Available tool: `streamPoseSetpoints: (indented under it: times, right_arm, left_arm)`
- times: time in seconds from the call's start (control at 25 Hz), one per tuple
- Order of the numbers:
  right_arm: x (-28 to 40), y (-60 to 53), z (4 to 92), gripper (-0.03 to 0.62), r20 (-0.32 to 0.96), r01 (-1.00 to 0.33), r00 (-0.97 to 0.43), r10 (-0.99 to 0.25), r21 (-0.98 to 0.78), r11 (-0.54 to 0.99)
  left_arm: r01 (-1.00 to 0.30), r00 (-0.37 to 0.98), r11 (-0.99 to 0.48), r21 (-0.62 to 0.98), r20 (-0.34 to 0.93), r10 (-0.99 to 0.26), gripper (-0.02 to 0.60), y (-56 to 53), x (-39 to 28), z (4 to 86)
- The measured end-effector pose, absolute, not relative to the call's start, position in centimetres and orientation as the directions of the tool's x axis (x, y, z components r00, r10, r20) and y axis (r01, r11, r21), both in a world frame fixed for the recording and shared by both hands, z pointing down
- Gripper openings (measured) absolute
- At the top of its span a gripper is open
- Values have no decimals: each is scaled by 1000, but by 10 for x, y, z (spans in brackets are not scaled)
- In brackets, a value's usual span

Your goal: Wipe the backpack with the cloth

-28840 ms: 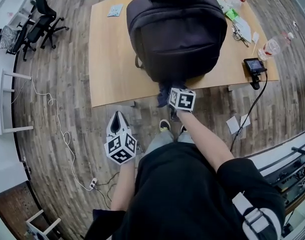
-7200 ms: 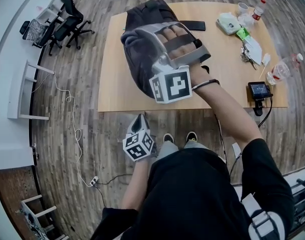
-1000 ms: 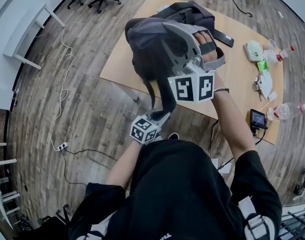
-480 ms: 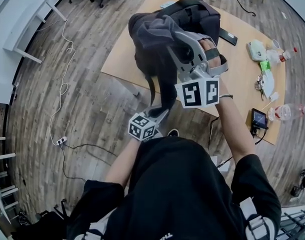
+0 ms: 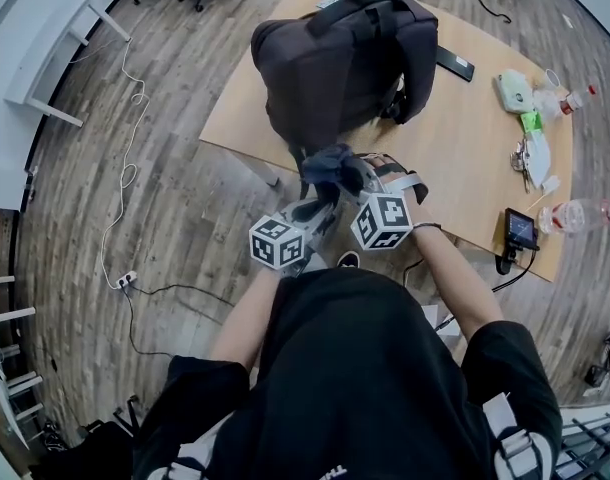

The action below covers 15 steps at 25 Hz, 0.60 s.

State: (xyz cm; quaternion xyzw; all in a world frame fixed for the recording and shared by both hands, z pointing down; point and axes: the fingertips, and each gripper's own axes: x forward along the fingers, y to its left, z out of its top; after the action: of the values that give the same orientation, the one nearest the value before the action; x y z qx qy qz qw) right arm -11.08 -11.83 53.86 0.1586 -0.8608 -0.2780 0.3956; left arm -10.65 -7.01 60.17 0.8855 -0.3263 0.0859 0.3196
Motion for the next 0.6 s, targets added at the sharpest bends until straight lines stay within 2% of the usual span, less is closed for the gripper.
streamPoseSetpoints:
  times: [0.12,0.32,0.4,0.6]
  right_arm:
    - [-116,-84,571,86,656,-10,-651,-382,495,869]
    - [-122,-60,586,86,671,-58,-703,-237,278,959]
    - [-123,-65,584,86,657,-70,-701,-276,322,944]
    - [-123,-98,561,86,568,-143,-680,-464,518,843]
  left_arm:
    - [-638,769,-585,501,384,-510,48,-68,-109,604]
    - [-652,757,-564,506,396,-520,48,-64,-121,609]
    - [-647,761,-568,508,383,-524,49,-63,-121,606]
    - [-673,738,-572,468,391,-550,49,-64,-119,604]
